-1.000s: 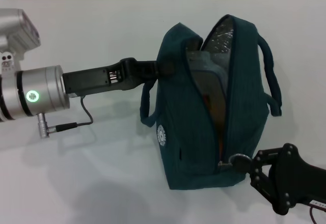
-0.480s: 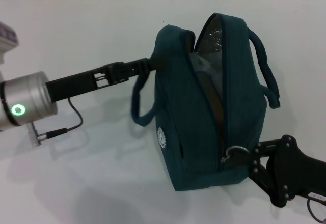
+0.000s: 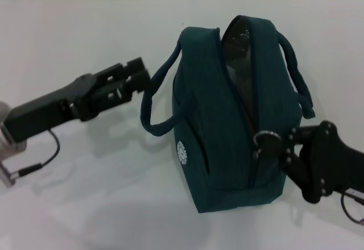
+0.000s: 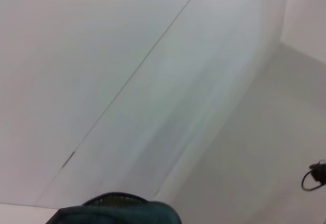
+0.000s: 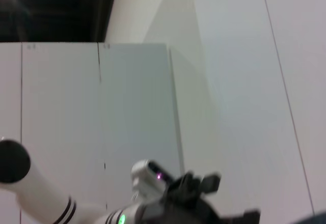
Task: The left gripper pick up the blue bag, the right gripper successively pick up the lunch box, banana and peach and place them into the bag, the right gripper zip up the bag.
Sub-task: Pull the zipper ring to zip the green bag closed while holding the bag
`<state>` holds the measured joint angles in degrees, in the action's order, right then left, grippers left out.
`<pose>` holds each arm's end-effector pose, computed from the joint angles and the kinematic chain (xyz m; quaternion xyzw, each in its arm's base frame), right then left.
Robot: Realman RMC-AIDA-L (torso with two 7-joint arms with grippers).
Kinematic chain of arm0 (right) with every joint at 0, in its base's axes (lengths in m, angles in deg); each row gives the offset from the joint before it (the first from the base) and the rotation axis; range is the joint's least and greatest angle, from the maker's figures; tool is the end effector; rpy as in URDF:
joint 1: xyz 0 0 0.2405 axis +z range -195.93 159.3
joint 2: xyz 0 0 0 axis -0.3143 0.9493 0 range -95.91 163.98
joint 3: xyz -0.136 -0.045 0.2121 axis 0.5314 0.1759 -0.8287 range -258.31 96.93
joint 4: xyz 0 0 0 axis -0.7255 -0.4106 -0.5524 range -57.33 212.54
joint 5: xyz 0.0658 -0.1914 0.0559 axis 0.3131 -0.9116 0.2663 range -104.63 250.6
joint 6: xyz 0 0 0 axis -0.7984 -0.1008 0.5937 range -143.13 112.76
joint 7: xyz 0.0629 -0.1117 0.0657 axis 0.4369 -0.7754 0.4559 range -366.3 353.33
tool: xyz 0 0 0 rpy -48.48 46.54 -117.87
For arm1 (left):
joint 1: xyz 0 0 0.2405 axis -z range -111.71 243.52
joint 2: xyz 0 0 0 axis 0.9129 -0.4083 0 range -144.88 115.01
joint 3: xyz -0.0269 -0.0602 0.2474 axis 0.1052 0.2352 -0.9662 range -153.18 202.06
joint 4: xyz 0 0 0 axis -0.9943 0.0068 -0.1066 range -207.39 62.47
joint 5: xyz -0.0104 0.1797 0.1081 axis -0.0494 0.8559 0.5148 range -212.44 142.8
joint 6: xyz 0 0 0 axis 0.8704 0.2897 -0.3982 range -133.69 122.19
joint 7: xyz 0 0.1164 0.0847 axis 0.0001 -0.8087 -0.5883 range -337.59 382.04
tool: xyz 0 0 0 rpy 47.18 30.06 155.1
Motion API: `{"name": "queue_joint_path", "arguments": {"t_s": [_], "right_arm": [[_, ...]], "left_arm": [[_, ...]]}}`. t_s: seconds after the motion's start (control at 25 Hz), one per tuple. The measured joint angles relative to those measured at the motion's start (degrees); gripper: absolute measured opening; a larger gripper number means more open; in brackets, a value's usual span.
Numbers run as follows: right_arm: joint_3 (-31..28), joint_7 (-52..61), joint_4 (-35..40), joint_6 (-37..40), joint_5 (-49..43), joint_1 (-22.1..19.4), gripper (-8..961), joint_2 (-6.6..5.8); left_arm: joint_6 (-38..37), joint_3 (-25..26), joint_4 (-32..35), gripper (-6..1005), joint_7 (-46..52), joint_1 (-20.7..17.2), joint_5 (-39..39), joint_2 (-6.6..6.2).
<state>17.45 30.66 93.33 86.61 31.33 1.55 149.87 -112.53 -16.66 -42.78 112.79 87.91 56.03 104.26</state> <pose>0.2468 0.2333 -0.0370 -0.8616 0.0520 0.4858 0.1375 -0.2543 0.2727 0.0184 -0.8126 -0.3257 -0.4826 0.0268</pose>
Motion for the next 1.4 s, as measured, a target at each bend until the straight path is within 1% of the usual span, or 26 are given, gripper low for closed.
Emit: {"name": "queue_joint_path", "arguments": {"t_s": [0.2, 0.44, 0.56, 0.76, 0.96, 1.12, 1.24, 1.4], "right_arm": [[-0.14, -0.45, 1.85, 0.25, 3.23, 0.78, 17, 0.03], [0.00, -0.13, 2.80, -1.44, 9.28, 2.60, 17, 0.00], [0.04, 0.87, 2.82, -3.51, 9.65, 4.47, 17, 0.08], [0.91, 2.92, 2.83, -8.43, 9.79, 9.12, 17, 0.33], [1.63, 2.75, 2.82, -9.52, 9.80, 13.27, 17, 0.36], [1.38, 2.73, 2.82, -11.28, 9.81, 16.52, 17, 0.36], [1.55, 2.63, 3.49, -11.68, 9.81, 17.39, 17, 0.35], [1.68, 2.47, 4.64, -12.70, 9.82, 17.45, 17, 0.35]], "left_arm": [[-1.18, -0.23, -0.39, 747, -6.33, -3.01, 0.28, 0.19], [-2.02, -0.35, -4.00, 827, -12.54, -4.02, 2.37, 0.22], [-2.07, -0.38, -5.49, 827, -15.22, -4.18, 3.53, 0.25], [-2.13, -0.75, -6.81, 826, -17.50, -4.25, 5.20, 0.36], [-1.40, -0.65, -6.94, 827, -18.77, -4.93, 4.90, 0.35], [0.88, -0.53, -7.02, 827, -19.08, -5.34, 4.50, 0.35], [2.17, -0.44, -7.95, 827, -20.20, -5.35, 3.68, 0.45], [2.46, -0.29, -9.09, 827, -22.52, -5.34, 1.66, 0.47]]}}
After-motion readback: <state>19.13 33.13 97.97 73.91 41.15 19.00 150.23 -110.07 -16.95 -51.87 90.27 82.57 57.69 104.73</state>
